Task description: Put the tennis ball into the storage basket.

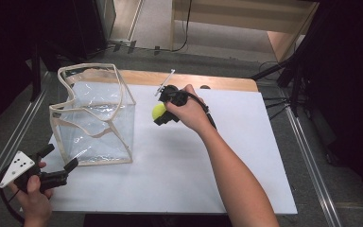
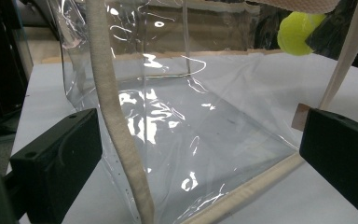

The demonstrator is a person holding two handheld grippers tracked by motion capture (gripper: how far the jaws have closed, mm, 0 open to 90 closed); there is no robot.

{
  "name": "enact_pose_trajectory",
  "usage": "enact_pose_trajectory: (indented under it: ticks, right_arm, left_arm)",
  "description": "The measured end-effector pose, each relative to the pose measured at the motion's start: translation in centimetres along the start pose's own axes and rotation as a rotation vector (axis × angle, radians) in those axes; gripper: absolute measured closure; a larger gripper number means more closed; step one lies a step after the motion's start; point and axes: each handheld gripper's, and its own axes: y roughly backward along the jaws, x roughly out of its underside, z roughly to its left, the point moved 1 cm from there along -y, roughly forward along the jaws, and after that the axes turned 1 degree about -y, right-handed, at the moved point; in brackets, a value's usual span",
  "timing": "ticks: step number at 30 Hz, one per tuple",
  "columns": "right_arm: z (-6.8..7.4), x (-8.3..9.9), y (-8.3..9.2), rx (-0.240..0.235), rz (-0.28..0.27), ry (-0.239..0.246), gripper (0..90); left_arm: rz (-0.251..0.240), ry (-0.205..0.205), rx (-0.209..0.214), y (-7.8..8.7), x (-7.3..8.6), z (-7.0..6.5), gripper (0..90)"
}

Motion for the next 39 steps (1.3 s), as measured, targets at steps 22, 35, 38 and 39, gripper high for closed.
enact_pose_trajectory:
  ticks: [22,35,38,39]
  right_arm:
    - [0.8,-2.6,2.3,-0.004,0.006,0.044,24.3]
    - [1.4,-4.1,3.2,-0.018,0.010,0.063,24.3]
    - [1.6,-4.5,3.4,-0.019,0.006,0.076,24.3]
    - [1.6,-4.5,3.5,-0.022,0.006,0.077,24.3]
  left_arm:
    - [-0.001,-0.001,0.001,0.0,0.0,0.0,0.0]
    - [-0.004,0.000,0.000,0.0,0.0,0.0,0.0]
    - [-0.003,-0.001,0.000,0.0,0.0,0.0,0.0]
    - [-0.005,0.001,0.002,0.0,0.0,0.0,0.0]
